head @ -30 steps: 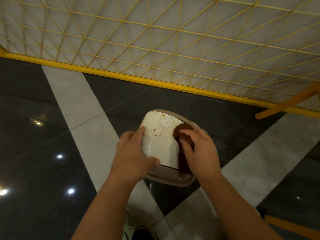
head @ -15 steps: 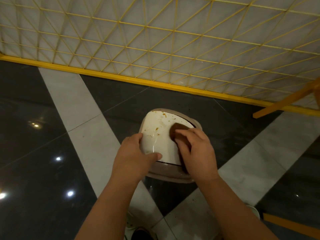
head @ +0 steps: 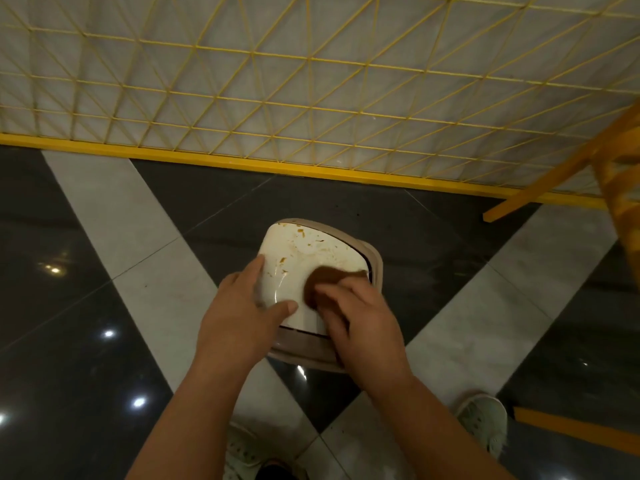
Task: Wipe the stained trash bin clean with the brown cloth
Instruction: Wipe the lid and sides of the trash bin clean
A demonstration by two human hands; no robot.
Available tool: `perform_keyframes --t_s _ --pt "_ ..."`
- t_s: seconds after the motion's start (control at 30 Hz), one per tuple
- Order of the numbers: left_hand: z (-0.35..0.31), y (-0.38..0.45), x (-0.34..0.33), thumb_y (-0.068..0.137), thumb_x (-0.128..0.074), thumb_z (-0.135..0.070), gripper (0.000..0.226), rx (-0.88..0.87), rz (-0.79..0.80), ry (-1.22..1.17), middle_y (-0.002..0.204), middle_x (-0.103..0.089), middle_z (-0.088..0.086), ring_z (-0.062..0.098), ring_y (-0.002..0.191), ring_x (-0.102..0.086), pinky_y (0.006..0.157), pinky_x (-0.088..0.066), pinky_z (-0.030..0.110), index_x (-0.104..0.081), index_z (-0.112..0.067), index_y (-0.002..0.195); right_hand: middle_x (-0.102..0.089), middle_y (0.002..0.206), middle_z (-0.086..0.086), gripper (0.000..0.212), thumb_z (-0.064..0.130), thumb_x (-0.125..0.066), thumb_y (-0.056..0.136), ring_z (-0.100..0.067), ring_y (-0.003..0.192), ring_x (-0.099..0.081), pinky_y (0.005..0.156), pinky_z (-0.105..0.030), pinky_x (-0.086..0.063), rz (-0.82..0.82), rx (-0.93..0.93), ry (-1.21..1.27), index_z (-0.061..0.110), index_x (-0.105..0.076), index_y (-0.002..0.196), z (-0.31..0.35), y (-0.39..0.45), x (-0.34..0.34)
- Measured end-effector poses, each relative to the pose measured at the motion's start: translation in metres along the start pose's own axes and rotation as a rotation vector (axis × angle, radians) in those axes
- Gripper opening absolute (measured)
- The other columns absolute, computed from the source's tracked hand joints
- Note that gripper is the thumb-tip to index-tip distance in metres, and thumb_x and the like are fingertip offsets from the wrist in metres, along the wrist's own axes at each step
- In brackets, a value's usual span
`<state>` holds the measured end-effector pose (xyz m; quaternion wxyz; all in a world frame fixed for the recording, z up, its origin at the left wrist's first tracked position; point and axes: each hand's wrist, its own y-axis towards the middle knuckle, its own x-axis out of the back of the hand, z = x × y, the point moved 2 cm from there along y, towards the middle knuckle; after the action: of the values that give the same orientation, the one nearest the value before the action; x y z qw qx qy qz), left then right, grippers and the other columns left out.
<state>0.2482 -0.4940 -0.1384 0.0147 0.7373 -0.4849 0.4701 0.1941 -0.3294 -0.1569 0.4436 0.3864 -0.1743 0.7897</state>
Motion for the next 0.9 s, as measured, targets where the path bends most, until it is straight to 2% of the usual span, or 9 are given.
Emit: perform_keyframes --t_s 0.1,0.2,0.27,0.4,0.5,0.57,0.63,0.77,0.9 --pt "-0.001 0.001 0.001 0.08 -0.069 -0.044 0.083 0.01 0.021 0.027 0.139 -0.038 -0.001 0.02 0.12 -0.045 0.094 -0.043 0.039 -0.02 -0.037 0.147 -0.055 0.123 0.007 0.027 0.031 -0.05 0.095 -0.007 0.106 -0.052 0.092 -0.016 -0.037 -0.061 -0.24 0.024 0.03 -0.062 0.119 -0.026 0.027 0.005" --pt "-0.002 0.001 0.003 0.081 -0.067 -0.045 0.083 0.018 0.042 0.047 0.141 -0.038 -0.001 0.022 0.122 -0.045 0.096 -0.043 0.042 -0.019 -0.037 0.148 -0.059 0.111 0.006 0.022 0.03 -0.047 0.098 -0.001 0.084 -0.048 0.073 -0.004 -0.033 -0.024 -0.379 -0.023 0.029 -0.064 0.112 -0.05 0.021 0.006" --pt "-0.004 0.002 0.003 0.081 -0.067 -0.044 0.083 0.025 0.053 0.058 0.142 -0.037 0.0 0.023 0.123 -0.045 0.097 -0.043 0.043 -0.019 -0.037 0.148 -0.059 0.106 0.007 0.02 0.03 -0.048 0.097 0.001 0.077 -0.045 0.063 -0.003 -0.033 0.046 -0.413 -0.02 0.029 -0.065 0.108 -0.053 -0.001 0.002" --pt "-0.007 0.003 0.003 0.082 -0.067 -0.043 0.082 0.034 0.058 0.067 0.141 -0.038 0.0 0.024 0.124 -0.044 0.097 -0.043 0.044 -0.019 -0.037 0.148 -0.061 0.111 0.01 0.022 0.03 -0.059 0.091 0.0 0.096 -0.051 0.087 -0.01 -0.04 0.034 -0.299 0.047 0.029 -0.066 0.112 -0.035 -0.043 -0.006" --pt "-0.007 0.002 0.002 0.082 -0.068 -0.042 0.082 0.043 0.053 0.07 0.142 -0.036 0.0 0.025 0.126 -0.042 0.098 -0.042 0.045 -0.019 -0.038 0.148 -0.062 0.117 0.008 0.026 0.029 -0.06 0.091 -0.004 0.106 -0.053 0.095 -0.019 -0.041 -0.041 -0.204 0.078 0.026 -0.065 0.116 -0.021 -0.029 -0.004" --pt "-0.007 0.002 0.002 0.082 -0.068 -0.041 0.082 0.045 0.058 0.065 0.144 -0.035 0.001 0.026 0.128 -0.041 0.099 -0.041 0.046 -0.019 -0.038 0.148 -0.059 0.123 0.008 0.03 0.031 -0.054 0.094 -0.006 0.112 -0.051 0.097 -0.02 -0.038 -0.06 -0.244 0.079 0.026 -0.062 0.122 -0.021 -0.004 -0.002" --pt "-0.007 0.002 0.002 0.082 -0.068 -0.041 0.082 0.044 0.061 0.051 0.145 -0.035 0.0 0.026 0.128 -0.042 0.099 -0.041 0.047 -0.019 -0.038 0.148 -0.058 0.124 0.008 0.03 0.032 -0.049 0.096 -0.007 0.11 -0.052 0.095 -0.022 -0.04 -0.067 -0.359 0.071 0.026 -0.06 0.124 -0.03 0.015 0.002" --pt "-0.006 0.001 0.003 0.081 -0.068 -0.043 0.083 0.045 0.052 0.054 0.143 -0.038 0.0 0.025 0.126 -0.044 0.098 -0.042 0.046 -0.02 -0.038 0.148 -0.063 0.1 0.005 0.022 0.033 -0.043 0.099 -0.004 0.079 -0.055 0.075 -0.019 -0.047 0.062 -0.548 0.046 0.025 -0.063 0.104 -0.042 0.009 0.0" --pt "-0.006 0.002 0.004 0.081 -0.068 -0.044 0.083 0.052 0.043 0.077 0.142 -0.039 0.0 0.025 0.125 -0.044 0.097 -0.042 0.046 -0.02 -0.039 0.147 -0.06 0.102 0.012 0.021 0.038 -0.048 0.096 0.0 0.085 -0.053 0.081 -0.019 -0.048 0.139 -0.528 0.073 0.03 -0.061 0.11 -0.028 -0.021 -0.009"
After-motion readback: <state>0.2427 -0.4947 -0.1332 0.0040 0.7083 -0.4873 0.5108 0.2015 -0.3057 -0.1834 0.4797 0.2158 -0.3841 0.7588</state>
